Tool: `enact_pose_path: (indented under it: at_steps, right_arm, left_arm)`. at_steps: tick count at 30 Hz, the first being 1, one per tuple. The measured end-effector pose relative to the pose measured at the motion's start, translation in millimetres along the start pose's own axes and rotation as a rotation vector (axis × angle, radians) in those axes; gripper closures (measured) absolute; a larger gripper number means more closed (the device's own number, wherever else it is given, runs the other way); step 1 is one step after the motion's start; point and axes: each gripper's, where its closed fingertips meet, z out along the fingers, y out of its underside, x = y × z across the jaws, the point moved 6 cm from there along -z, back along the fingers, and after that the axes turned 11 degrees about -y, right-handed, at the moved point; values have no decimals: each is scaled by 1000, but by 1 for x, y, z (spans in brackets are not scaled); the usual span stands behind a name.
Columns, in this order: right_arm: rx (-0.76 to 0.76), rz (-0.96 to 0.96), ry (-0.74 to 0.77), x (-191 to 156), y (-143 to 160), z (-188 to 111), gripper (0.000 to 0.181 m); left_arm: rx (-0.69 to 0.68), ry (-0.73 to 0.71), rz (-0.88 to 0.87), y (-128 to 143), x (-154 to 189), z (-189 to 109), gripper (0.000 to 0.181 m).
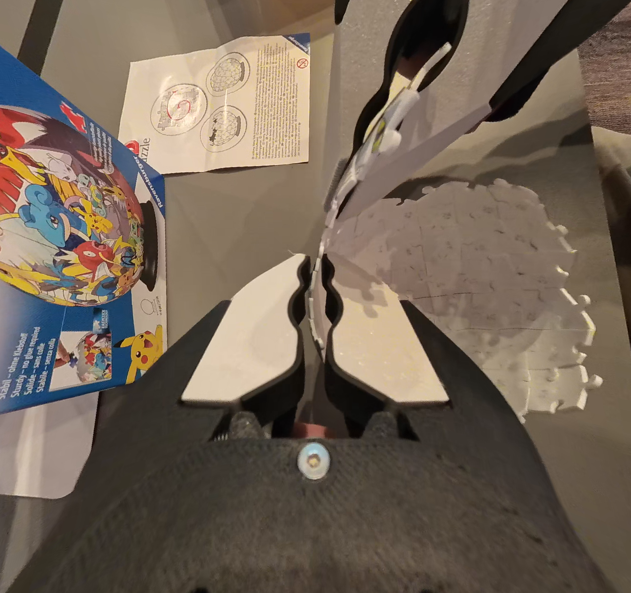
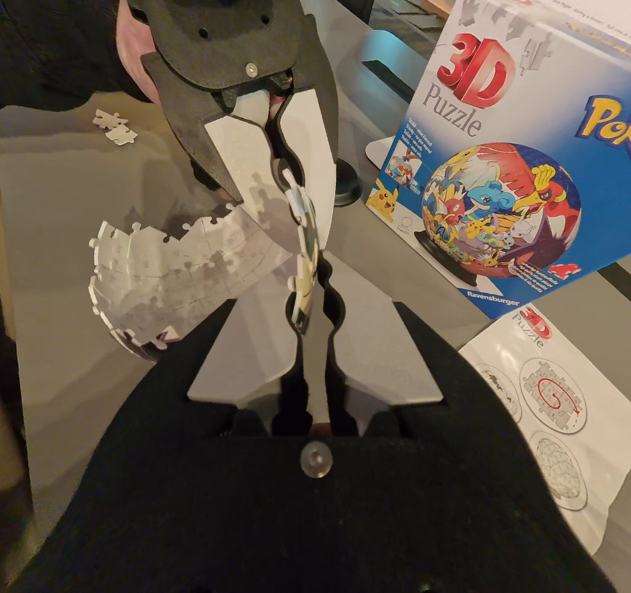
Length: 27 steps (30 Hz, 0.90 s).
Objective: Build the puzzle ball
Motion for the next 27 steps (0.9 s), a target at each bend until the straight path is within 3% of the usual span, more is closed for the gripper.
enact_pose_path:
  at_steps: [12, 27]
  right_arm:
    - [6, -23, -15, 0, 0, 4, 180]
    - [-34, -108, 24, 3, 5, 8, 181]
  left_arm:
    - [-14, 43, -29, 6, 1, 5, 167]
    - [-11, 65, -60, 8, -5, 10, 173]
